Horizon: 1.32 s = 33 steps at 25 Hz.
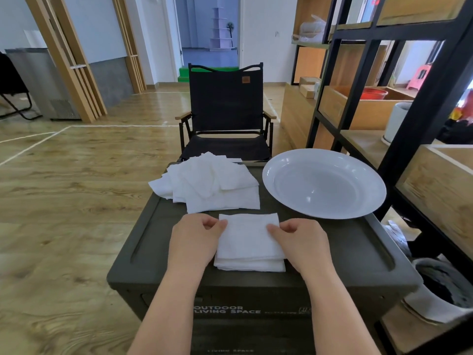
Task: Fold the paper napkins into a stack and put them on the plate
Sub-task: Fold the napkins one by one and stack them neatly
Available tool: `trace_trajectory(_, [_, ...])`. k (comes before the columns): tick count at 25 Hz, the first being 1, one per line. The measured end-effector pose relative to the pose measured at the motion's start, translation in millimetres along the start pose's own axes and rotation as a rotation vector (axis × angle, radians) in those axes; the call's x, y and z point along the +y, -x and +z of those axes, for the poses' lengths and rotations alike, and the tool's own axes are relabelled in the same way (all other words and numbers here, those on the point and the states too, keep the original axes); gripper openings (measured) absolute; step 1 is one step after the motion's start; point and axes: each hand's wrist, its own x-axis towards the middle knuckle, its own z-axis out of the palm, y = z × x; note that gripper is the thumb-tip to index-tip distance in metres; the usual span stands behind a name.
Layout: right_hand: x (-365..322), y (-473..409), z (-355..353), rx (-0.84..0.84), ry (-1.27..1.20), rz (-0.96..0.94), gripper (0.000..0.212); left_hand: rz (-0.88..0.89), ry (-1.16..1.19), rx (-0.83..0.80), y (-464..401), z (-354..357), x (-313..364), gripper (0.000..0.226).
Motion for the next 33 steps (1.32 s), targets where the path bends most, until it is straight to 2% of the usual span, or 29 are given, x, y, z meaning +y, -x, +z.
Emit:
trace_trajectory(6, [-1.0,4.2,8.3,0.074,0.233,-0.031,0.027,-0.004,-0.166,0.04,-1.7,7.2,-4.9,0.016])
trace_trajectory(15, [0.3,3.8,11.8,0.081,0.251,0.043,0.022,-0.063,-0.253,-0.043,-4.5,3.9,-7.8,0.022])
trace_trajectory(17, [0.7,4.9,11.1,0.085,0.249,0.036,0.022,0.042,-0.278,0.0,-5.8,6.3,-5.7,0.02])
trace_trajectory(21, [-3.1,-0.2,9.1,0.07,0.151,-0.003,0.023,0.342,-0.353,0.263,-44.8,15.5,14.4,0.005])
trace_trajectory(25, [-1.4,-3.5,6.9,0.074,0.041,-0.025,0.02,0.539,-0.672,0.215,-84.7,40.2,28.7,0.032])
trace_trajectory(29, [3.0,-7.4,4.8,0.084,-0.008,-0.054,0.023,0.598,-0.791,0.237,-102.0,45.0,24.5,0.023])
trace_trajectory(33, [2.5,-7.3,2.9,0.084,-0.078,-0.048,0.025,0.603,-0.666,0.261,-93.3,29.6,37.0,0.025])
